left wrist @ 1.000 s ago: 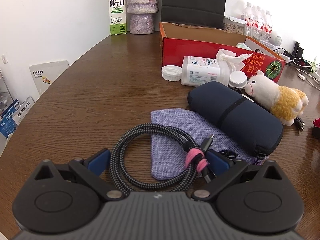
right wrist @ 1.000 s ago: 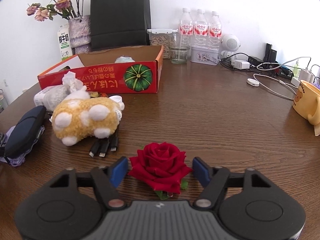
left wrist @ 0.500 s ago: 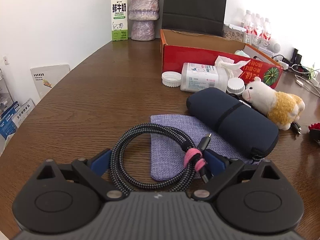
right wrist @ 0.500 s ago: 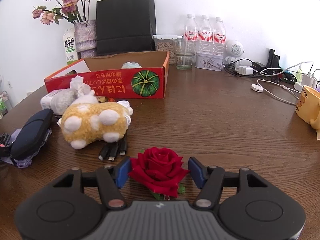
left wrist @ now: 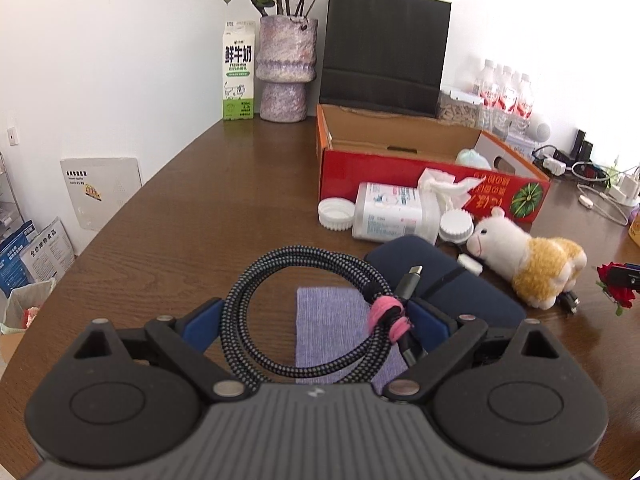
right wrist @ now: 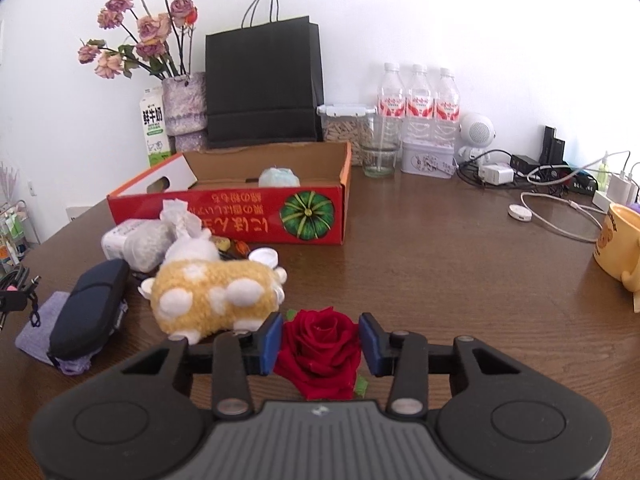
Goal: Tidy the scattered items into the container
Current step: 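Carry cable and rose into the box and open both tools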
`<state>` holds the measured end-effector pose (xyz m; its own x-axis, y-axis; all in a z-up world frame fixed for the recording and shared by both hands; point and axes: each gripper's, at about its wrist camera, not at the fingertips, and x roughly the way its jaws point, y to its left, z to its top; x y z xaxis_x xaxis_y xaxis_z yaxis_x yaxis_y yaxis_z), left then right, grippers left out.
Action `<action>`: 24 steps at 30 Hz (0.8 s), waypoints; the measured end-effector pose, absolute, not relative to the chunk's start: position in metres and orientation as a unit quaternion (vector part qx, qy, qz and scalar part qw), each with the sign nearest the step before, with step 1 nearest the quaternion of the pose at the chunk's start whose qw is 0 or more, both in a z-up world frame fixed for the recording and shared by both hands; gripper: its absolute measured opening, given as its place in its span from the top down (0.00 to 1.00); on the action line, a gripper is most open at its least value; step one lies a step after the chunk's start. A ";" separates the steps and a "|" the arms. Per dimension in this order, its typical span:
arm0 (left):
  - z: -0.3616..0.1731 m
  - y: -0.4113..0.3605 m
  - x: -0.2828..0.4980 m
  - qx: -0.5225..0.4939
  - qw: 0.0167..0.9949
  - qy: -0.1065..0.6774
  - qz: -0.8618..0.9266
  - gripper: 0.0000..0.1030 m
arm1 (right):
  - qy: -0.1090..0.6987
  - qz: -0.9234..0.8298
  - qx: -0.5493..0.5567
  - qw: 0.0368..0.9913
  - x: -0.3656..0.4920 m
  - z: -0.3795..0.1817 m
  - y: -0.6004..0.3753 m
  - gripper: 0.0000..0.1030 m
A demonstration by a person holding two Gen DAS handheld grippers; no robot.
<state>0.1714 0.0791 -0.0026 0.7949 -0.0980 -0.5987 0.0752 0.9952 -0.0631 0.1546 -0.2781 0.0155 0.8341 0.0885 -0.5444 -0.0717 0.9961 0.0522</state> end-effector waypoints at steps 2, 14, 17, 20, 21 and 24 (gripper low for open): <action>0.006 0.078 0.175 -0.020 0.950 0.307 -0.049 0.06 | 0.278 0.046 0.012 0.960 0.159 0.022 -0.276 0.62; 0.076 0.047 0.243 -0.017 0.970 0.224 -0.089 0.06 | 0.208 0.083 -0.031 0.974 0.229 0.078 -0.250 0.62; 0.093 0.038 0.272 -0.017 0.974 0.207 -0.094 0.06 | 0.192 0.088 -0.042 0.977 0.256 0.092 -0.244 0.62; 0.105 0.029 0.305 -0.027 0.973 0.205 -0.103 0.05 | 0.184 0.091 -0.052 0.977 0.286 0.100 -0.239 0.62; 0.107 0.027 0.316 -0.031 0.972 0.208 -0.107 0.05 | 0.184 0.091 -0.055 0.977 0.296 0.101 -0.238 0.62; 0.108 0.017 0.351 -0.041 0.967 0.222 -0.115 0.05 | 0.192 0.090 -0.061 0.975 0.331 0.104 -0.235 0.61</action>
